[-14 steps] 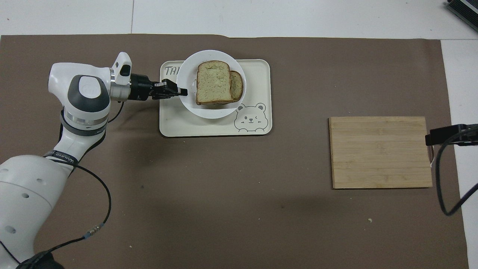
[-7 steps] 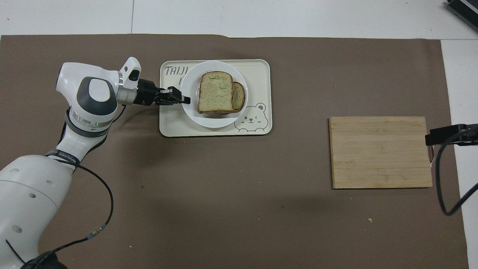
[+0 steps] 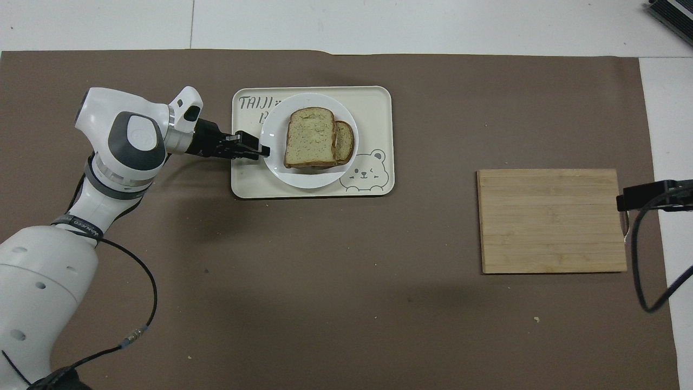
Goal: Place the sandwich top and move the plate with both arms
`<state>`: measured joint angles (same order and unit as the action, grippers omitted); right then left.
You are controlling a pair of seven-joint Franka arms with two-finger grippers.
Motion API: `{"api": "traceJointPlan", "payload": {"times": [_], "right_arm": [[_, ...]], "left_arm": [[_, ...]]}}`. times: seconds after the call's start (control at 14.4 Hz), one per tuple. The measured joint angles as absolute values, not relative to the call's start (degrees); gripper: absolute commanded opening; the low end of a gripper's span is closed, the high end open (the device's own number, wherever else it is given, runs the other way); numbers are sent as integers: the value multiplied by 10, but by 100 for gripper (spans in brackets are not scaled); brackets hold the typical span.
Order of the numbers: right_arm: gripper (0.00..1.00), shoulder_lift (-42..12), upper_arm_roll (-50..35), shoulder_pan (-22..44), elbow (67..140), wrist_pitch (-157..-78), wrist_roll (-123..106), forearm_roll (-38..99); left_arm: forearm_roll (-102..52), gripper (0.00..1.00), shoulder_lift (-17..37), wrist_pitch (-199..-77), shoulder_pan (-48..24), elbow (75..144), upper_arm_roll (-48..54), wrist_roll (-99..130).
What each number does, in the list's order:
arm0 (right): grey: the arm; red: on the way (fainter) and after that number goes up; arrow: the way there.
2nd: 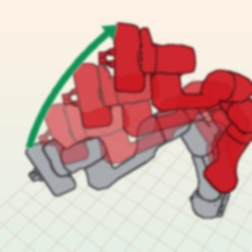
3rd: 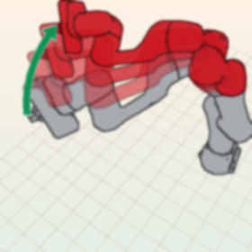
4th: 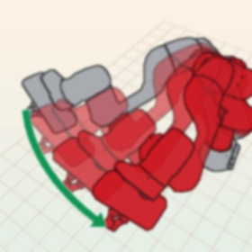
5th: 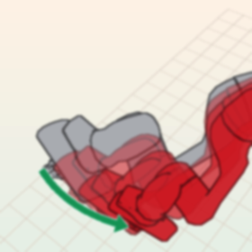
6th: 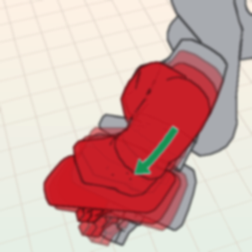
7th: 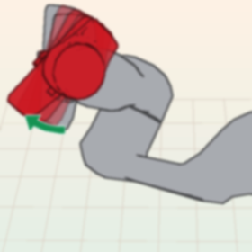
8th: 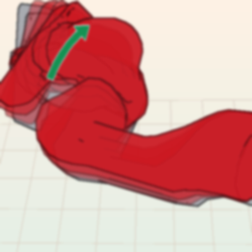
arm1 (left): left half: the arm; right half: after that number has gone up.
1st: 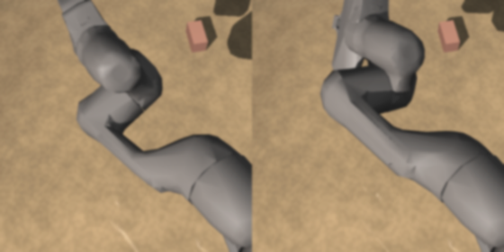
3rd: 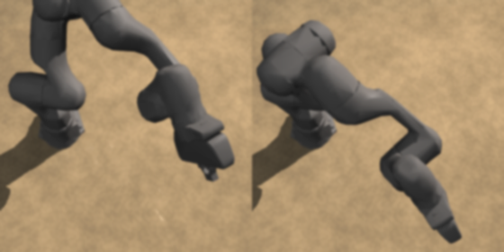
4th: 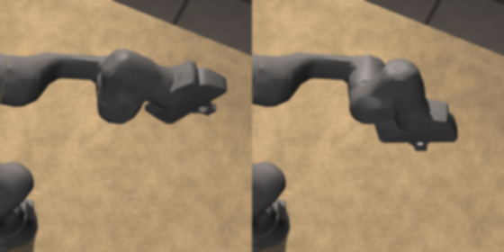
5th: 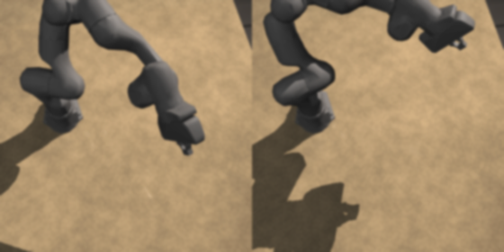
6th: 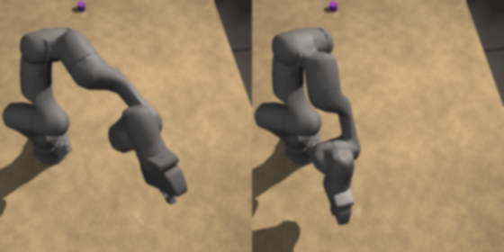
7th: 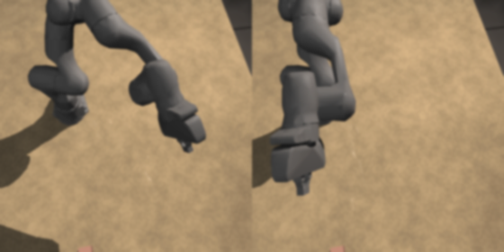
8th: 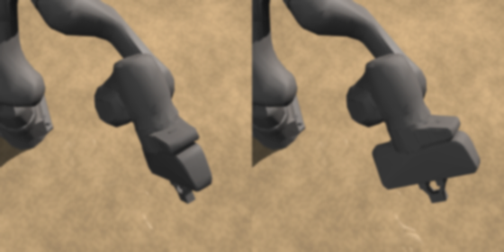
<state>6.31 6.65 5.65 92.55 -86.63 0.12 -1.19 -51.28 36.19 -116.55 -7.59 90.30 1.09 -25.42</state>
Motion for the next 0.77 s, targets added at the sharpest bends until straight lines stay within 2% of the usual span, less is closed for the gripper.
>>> {"api": "traceJointPlan", "payload": {"times": [0.07,0.42,0.77], "right_arm": [[100,63,66,56,925,-866,1,-12],[100,63,66,56,925,-866,1,-12],[100,63,66,56,925,-866,1,-12]], "left_arm": [[-486,100,350,-1170,-75,902,8,-254],[-308,100,250,-1179,-71,899,-13,-243],[-144,100,157,-1130,-70,898,-47,-233]]}}
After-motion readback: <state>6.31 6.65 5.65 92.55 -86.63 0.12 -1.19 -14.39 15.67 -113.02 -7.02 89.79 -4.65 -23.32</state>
